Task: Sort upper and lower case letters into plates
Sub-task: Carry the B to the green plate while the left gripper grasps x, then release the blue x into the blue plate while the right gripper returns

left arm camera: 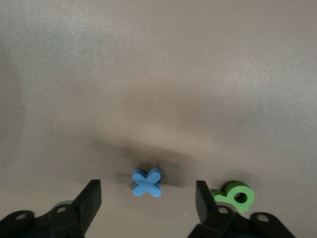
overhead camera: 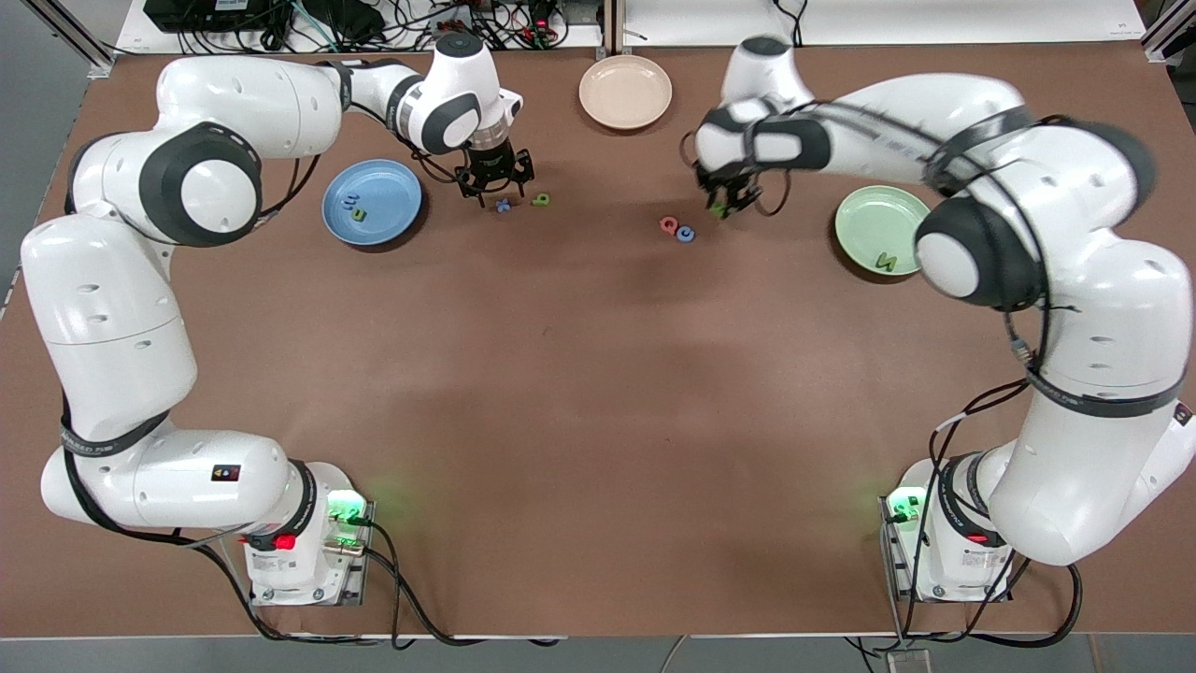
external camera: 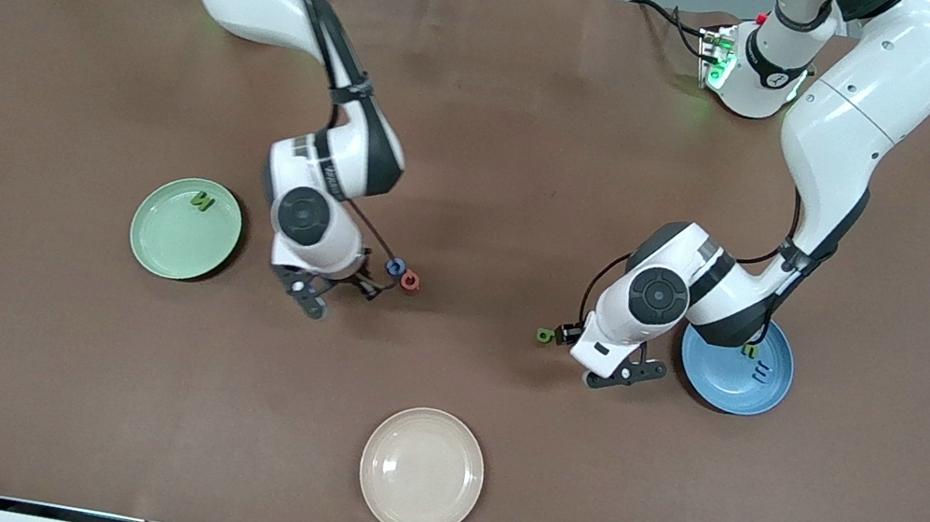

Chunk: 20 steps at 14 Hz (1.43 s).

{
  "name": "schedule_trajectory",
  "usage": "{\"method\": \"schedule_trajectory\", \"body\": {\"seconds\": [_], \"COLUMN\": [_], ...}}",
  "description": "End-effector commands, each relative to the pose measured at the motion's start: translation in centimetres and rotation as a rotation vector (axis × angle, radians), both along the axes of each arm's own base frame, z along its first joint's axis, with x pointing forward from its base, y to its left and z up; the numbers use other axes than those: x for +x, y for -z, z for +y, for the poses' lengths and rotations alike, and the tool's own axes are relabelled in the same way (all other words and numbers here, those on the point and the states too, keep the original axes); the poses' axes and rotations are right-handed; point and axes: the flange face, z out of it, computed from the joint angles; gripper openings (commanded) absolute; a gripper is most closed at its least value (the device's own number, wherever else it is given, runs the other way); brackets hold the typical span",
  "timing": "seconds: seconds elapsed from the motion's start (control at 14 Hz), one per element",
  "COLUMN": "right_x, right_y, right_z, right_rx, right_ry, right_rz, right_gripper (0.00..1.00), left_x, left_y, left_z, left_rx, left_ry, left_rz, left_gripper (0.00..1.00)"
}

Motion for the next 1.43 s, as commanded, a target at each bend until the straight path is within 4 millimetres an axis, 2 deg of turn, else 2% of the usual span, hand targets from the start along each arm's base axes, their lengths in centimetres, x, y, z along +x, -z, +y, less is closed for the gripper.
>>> {"method": "schedule_trajectory", "body": {"seconds": [0.0, 0.29, 0.36, 0.57, 0.71, 0.86, 0.93, 1.14, 1.35], "right_x": [0.8, 0.0, -0.3, -0.7, -1.9, -4.1, -5.2, -6.4, -7.0], "right_y": [-4.6, -6.2, -6.6, -6.5, -4.5, -1.2, 0.3, 1.9, 3.1], "right_z": [-5.7, -14.8, -16.5, -23.8, -28.5, -32.2, -33.1, -33.9, -33.9], "right_rx": [0.037, 0.005, 0.012, 0.047, 0.061, 0.056, 0.048, 0.045, 0.050], "right_ry": [-0.046, -0.138, -0.157, -0.237, -0.291, -0.340, -0.358, -0.362, -0.360], "right_rz": [0.036, 0.029, 0.027, 0.023, 0.002, -0.039, -0.057, -0.054, -0.027], "right_gripper": [0.02, 0.01, 0.01, 0.01, 0.01, 0.02, 0.02, 0.02, 0.03], "left_x": [0.3, 0.0, 0.0, -0.1, -0.2, -0.2, -0.1, 0.1, 0.5], "left_y": [0.3, 0.9, 0.9, 1.3, 1.3, 1.3, 1.2, 0.6, -2.4], "left_z": [-0.4, -0.4, -0.4, -0.4, -0.5, -0.5, -0.4, -0.1, 1.4], "left_rx": [0.015, 0.018, 0.019, 0.019, 0.019, 0.019, 0.019, 0.025, 0.061], "left_ry": [-0.002, 0.001, 0.002, 0.002, 0.004, 0.004, 0.002, 0.002, 0.009], "left_rz": [-0.014, -0.005, -0.003, 0.003, 0.003, 0.003, 0.001, -0.005, -0.016], "left_gripper": [0.72, 0.61, 0.58, 0.47, 0.36, 0.24, 0.19, 0.11, 0.11]}}
